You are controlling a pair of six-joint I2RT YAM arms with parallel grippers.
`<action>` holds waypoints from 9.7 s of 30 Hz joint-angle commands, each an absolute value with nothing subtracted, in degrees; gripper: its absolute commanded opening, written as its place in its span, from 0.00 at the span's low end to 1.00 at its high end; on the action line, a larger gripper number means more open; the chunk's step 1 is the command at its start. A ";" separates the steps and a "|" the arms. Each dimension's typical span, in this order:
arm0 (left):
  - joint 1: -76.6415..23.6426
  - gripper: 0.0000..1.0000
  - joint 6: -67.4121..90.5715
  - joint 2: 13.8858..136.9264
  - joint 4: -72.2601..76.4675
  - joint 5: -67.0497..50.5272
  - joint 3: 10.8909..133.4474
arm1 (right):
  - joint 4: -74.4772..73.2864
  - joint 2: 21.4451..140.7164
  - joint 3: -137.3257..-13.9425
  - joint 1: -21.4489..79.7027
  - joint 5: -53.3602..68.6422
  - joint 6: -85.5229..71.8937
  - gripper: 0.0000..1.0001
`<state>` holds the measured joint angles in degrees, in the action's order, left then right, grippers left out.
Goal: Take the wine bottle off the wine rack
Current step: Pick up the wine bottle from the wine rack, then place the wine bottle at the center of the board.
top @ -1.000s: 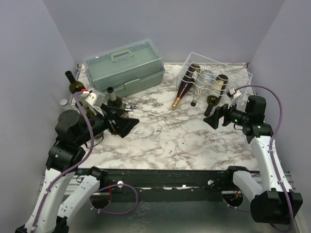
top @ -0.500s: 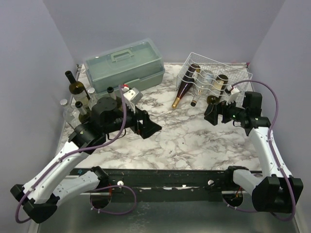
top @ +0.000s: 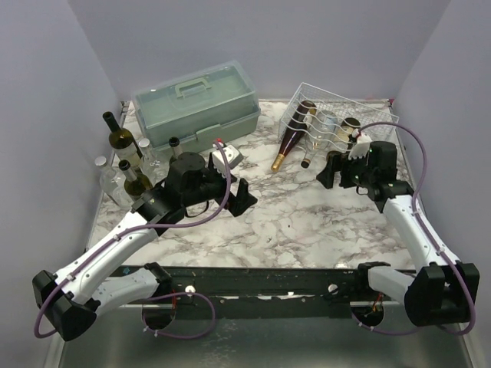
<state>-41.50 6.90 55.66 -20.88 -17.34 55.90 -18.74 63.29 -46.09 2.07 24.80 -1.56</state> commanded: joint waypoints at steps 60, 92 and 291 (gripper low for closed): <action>-41.73 0.99 0.70 57.56 -18.54 -15.18 51.50 | 6.07 98.02 -48.73 11.58 -19.47 -32.83 0.66; -41.74 0.99 0.48 58.10 -18.83 -15.12 51.60 | 8.41 100.86 -49.58 11.59 -19.31 -34.36 0.42; -61.87 0.99 -49.21 75.65 16.11 -10.29 45.53 | -63.81 73.29 -64.63 18.45 39.76 29.65 0.00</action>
